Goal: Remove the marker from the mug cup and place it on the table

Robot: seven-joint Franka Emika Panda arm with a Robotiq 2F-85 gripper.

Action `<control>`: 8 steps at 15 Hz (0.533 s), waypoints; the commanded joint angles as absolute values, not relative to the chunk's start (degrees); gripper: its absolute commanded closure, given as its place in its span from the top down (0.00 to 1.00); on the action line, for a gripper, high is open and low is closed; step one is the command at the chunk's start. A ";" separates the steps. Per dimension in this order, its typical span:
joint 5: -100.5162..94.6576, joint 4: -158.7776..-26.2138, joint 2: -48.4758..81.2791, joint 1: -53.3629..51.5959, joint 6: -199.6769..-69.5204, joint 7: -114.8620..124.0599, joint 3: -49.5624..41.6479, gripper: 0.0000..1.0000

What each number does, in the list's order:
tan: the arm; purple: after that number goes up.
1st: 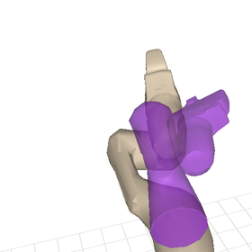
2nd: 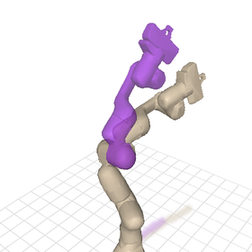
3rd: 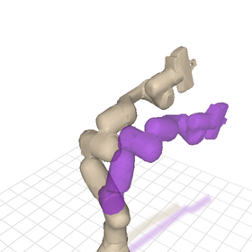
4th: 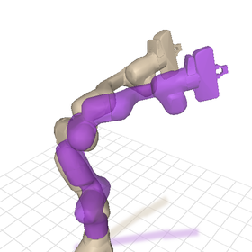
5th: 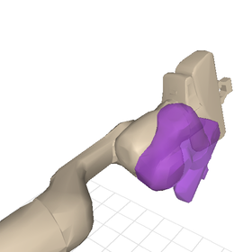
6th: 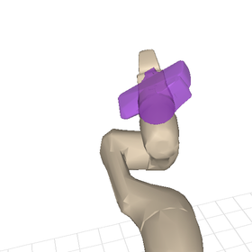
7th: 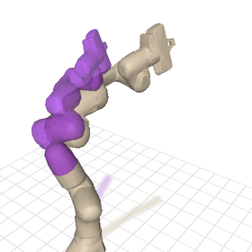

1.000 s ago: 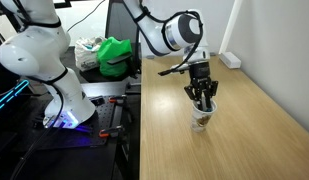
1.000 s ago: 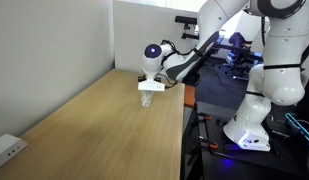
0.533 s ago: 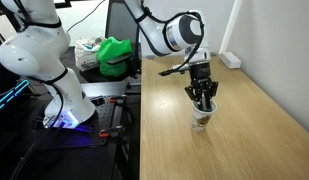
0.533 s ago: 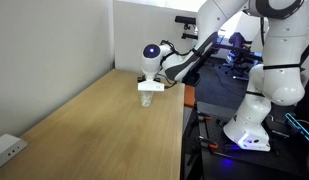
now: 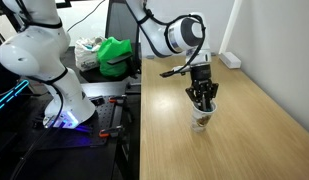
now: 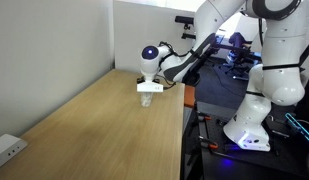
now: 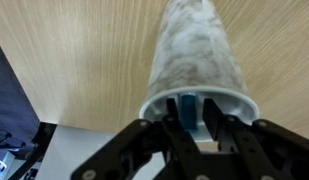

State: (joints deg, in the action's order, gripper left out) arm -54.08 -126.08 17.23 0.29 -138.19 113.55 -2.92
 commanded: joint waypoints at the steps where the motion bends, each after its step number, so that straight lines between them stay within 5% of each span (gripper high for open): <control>1: -52.79 -124.70 17.90 -0.17 -137.95 111.51 -3.51 0.34; 6: -52.63 -123.93 18.55 -0.16 -137.84 111.21 -3.49 0.33; 8: -52.62 -123.65 18.85 -0.20 -137.77 111.21 -3.50 0.21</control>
